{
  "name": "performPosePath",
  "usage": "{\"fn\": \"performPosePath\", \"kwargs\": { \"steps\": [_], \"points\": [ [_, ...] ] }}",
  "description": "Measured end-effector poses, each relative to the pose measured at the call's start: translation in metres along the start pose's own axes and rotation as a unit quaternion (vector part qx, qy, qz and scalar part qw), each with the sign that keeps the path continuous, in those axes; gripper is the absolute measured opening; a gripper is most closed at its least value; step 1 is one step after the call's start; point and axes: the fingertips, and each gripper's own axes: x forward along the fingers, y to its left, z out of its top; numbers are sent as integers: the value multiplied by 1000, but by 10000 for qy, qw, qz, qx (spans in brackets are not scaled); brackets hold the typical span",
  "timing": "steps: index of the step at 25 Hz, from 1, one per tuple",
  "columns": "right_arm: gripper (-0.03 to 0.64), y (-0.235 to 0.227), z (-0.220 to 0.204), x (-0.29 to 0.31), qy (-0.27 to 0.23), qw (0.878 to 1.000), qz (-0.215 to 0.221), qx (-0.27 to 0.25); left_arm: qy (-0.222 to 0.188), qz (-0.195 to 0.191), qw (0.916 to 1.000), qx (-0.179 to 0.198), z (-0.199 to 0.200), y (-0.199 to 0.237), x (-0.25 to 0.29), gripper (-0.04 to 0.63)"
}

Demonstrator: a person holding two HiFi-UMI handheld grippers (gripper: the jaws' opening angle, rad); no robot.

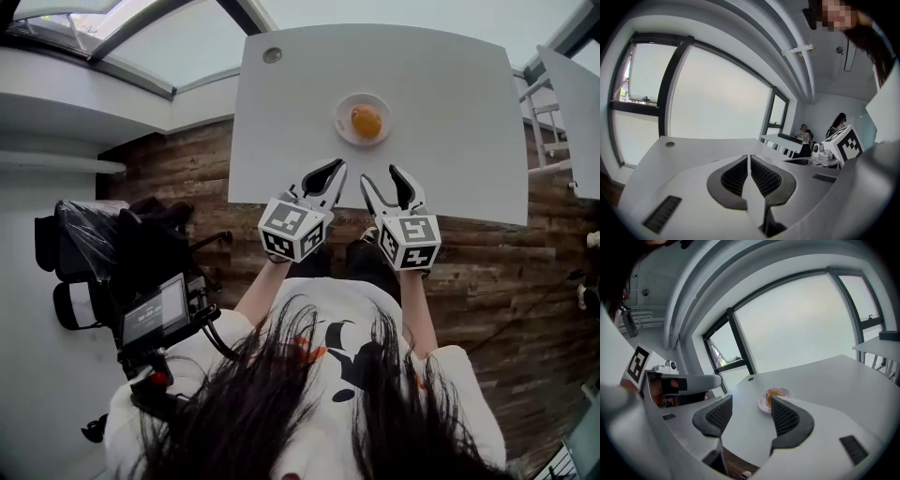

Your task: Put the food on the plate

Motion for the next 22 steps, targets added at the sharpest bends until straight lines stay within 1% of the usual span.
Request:
{"fn": "performPosePath", "kwargs": {
  "steps": [6,12,15,19,22],
  "points": [
    [270,7,-6,-12,-39,10000,-90,-6,5,-222,9997,113,-2,-14,-10,6],
    [270,24,-6,-12,-109,9993,-349,-37,-99,-256,9996,109,-5,1,-42,6],
    [270,51,-10,-15,-189,9985,-508,-28,-173,-348,9992,118,-10,9,-73,6],
    [270,115,-23,-24,-338,9968,-714,80,-317,-565,9978,149,-18,22,-135,6],
    [270,134,-35,-31,-436,9956,-802,219,-323,-727,9967,167,-27,21,-151,6]
  ]
}}
